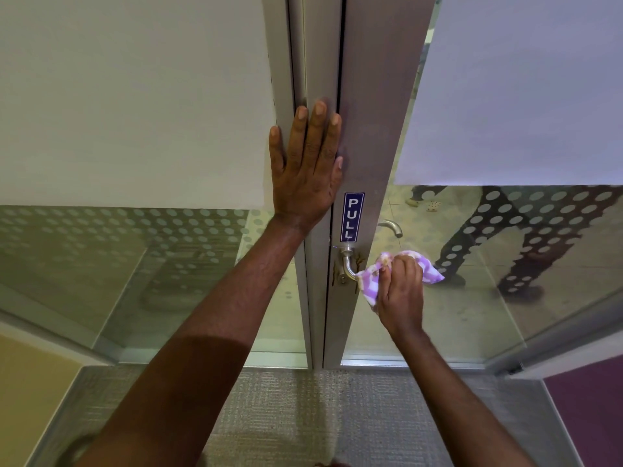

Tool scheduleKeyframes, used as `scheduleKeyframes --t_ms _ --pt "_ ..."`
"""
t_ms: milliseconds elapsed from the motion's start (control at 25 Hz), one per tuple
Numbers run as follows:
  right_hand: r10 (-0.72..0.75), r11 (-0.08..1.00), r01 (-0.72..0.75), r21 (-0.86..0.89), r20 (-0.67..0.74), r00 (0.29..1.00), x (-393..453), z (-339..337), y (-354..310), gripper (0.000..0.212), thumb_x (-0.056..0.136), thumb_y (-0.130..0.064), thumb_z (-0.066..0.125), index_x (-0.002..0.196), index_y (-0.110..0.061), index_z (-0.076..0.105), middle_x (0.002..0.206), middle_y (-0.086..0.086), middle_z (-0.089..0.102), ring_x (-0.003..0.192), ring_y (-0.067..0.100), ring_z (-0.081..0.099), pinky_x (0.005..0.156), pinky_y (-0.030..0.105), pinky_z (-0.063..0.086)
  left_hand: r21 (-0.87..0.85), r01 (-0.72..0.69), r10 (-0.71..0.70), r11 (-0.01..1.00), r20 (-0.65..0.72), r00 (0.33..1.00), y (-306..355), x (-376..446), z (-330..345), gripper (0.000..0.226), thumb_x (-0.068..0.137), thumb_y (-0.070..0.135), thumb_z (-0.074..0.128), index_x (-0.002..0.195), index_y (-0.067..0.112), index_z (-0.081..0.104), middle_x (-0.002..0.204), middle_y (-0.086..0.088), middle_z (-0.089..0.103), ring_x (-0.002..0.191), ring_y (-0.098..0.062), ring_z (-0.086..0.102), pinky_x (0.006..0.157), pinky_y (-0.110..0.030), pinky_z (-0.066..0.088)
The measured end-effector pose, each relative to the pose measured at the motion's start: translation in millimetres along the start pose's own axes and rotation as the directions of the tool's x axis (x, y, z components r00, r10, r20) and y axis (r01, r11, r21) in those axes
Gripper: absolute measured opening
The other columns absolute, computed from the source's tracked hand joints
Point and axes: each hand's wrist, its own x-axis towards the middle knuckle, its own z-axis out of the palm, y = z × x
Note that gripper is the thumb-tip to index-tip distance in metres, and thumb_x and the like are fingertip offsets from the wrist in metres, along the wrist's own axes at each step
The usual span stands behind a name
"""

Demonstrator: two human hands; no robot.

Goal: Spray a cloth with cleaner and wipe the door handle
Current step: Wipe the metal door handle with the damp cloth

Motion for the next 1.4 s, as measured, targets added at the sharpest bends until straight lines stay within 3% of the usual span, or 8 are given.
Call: scheduleKeyframes --t_ms 240,480,760,840,960,1120,1200,1400 --pt "-0.063 0.973 0.078 -0.215 0.076 0.995 -33.7 15.2 -14.5 0.034 0.104 -0.029 0.038 0.128 -0.010 0.052 0.131 0.012 0.050 0.135 0.037 0.045 0.125 0.056 0.021 -0.013 0.006 -0.006 1.000 -0.017 1.000 1.1 -0.9 2.1 0.051 0.110 0.034 0.042 0.156 0.011 0.035 0.157 -0.015 0.052 0.149 -0.034 0.033 0.124 -0.060 0.020" --pt "-0.086 0.939 0.139 -0.314 0.177 0.980 -31.5 44.5 -57.6 0.051 0.105 -0.036 0.043 0.147 -0.008 0.044 0.145 0.017 0.051 0.132 0.036 0.049 0.120 0.053 0.029 -0.018 0.002 -0.002 1.000 -0.025 1.000 0.6 -1.2 2.0 0.050 0.111 0.033 0.040 0.155 0.011 0.036 0.156 -0.016 0.053 0.149 -0.034 0.033 0.124 -0.059 0.020" --pt "-0.287 0.893 0.351 -0.283 0.242 0.927 -14.3 3.1 23.8 0.050 0.106 -0.048 0.029 0.136 -0.014 0.051 0.133 0.009 0.057 0.127 0.032 0.050 0.118 0.050 0.028 -0.027 0.012 -0.012 1.000 -0.024 1.000 -0.1 0.6 0.3 0.049 0.111 0.034 0.039 0.154 0.011 0.036 0.155 -0.016 0.054 0.148 -0.033 0.034 0.122 -0.061 0.027" --pt "-0.227 0.966 0.244 -0.087 0.164 0.960 -17.1 -2.1 32.0 0.047 0.107 -0.038 0.033 0.141 -0.011 0.049 0.144 0.011 0.050 0.142 0.030 0.040 0.123 0.050 0.026 -0.024 0.006 -0.006 1.000 -0.026 1.000 0.6 -0.2 1.1 0.049 0.111 0.034 0.038 0.154 0.011 0.036 0.155 -0.015 0.054 0.148 -0.033 0.034 0.122 -0.060 0.025" --pt "0.079 0.935 -0.094 0.342 0.058 0.995 -25.9 4.3 3.9 0.041 0.110 -0.023 0.035 0.150 -0.014 0.039 0.157 0.004 0.033 0.144 0.001 0.033 0.117 0.020 0.032 -0.009 0.008 -0.008 1.000 -0.033 0.999 0.9 -1.1 3.1 0.049 0.111 0.034 0.038 0.155 0.012 0.036 0.156 -0.015 0.053 0.149 -0.033 0.034 0.125 -0.059 0.020" --pt "0.700 0.365 -0.608 0.705 0.223 0.679 -3.7 8.7 -36.3 0.022 0.111 -0.027 0.038 0.131 -0.023 0.042 0.140 0.006 0.051 0.123 0.018 0.059 0.097 0.035 0.053 -0.007 0.008 -0.009 1.000 -0.050 0.999 0.5 -1.4 4.3 0.050 0.111 0.034 0.038 0.156 0.012 0.036 0.157 -0.015 0.051 0.149 -0.033 0.033 0.130 -0.055 0.009" --pt "0.752 0.181 -0.653 0.735 0.325 0.574 6.0 4.3 -37.4 0.018 0.110 -0.036 0.039 0.123 -0.024 0.043 0.122 0.005 0.063 0.114 0.025 0.064 0.079 0.035 0.054 -0.010 0.008 -0.008 1.000 -0.048 0.999 0.3 -1.1 4.6 0.050 0.111 0.034 0.039 0.156 0.011 0.037 0.157 -0.015 0.052 0.149 -0.034 0.033 0.128 -0.058 0.015" --pt "0.623 0.210 -0.722 0.659 0.479 0.619 -12.1 -14.9 -32.1 0.039 0.110 -0.043 0.035 0.122 -0.016 0.062 0.112 0.015 0.075 0.102 0.033 0.073 0.073 0.036 0.058 -0.015 0.015 -0.015 1.000 -0.048 0.999 1.3 -0.8 3.5 0.050 0.110 0.033 0.042 0.155 0.012 0.036 0.156 -0.015 0.053 0.148 -0.033 0.035 0.123 -0.060 0.023"
